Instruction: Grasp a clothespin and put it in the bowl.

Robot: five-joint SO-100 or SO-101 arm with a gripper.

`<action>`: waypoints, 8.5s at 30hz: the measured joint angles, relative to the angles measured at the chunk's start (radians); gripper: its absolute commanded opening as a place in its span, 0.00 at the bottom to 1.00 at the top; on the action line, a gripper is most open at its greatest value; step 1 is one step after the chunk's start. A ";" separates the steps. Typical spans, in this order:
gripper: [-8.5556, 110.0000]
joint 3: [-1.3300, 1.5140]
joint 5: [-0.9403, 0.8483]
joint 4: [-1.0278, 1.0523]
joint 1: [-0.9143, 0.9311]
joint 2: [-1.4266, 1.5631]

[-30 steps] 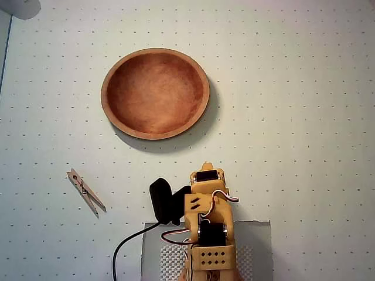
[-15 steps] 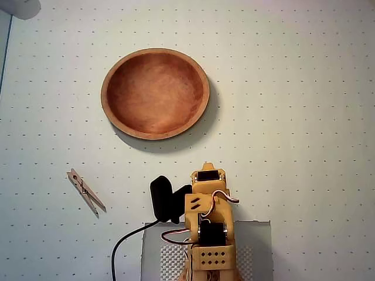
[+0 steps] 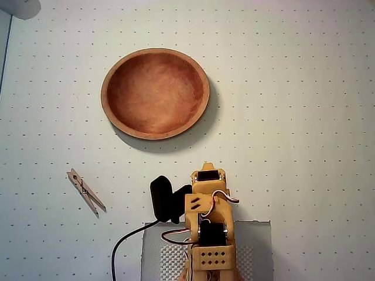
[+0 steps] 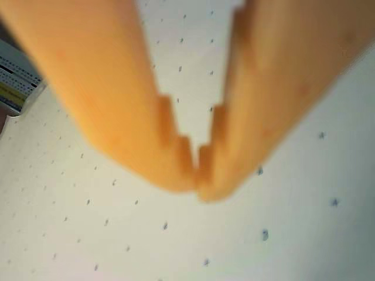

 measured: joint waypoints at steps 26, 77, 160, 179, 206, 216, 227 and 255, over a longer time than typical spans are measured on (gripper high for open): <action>0.04 -0.469 -0.376 0.235 -0.048 -0.058; 0.05 -1.631 -1.330 0.664 -0.827 -1.781; 0.21 -2.364 -1.419 0.758 -0.900 -2.557; 0.21 -2.549 -1.419 0.747 -0.874 -2.783; 0.21 -2.625 -1.465 0.749 -0.897 -2.858; 0.13 -2.625 -1.419 0.749 -0.899 -2.858; 0.04 -2.625 -1.384 0.747 -0.897 -2.859; 0.05 -2.342 -1.335 0.756 -0.775 -2.164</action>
